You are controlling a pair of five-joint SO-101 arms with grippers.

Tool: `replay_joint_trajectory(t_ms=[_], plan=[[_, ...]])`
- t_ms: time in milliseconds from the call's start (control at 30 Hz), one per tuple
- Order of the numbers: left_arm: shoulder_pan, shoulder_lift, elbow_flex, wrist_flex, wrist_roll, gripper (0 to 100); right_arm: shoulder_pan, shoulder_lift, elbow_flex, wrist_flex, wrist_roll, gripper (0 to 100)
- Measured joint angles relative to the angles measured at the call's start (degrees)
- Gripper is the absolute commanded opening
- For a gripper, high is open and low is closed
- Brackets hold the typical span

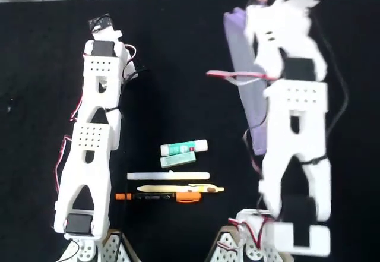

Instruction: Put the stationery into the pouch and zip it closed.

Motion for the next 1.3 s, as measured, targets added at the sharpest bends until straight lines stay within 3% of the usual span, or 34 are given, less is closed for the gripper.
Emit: replay_joint_trajectory(t_ms=[300, 833, 1067, 1300], plan=[[0.1, 1.1, -0.9, -1.1, -5.0, 3, 16.0, 9.0, -9.3, 5.1, 1.5, 1.1], [0.1, 1.5, -1.2, -1.1, -5.6, 3, 39.6, 13.9, -7.3, 21.0, 34.3, 1.1], [0.1, 1.6, -1.2, -1.1, -5.6, 3, 49.5, 13.9, -7.2, 19.1, 49.8, 1.1], [0.1, 1.6, -1.2, -1.1, -5.6, 3, 53.6, 13.9, -0.3, 8.6, 51.3, 1.1]])
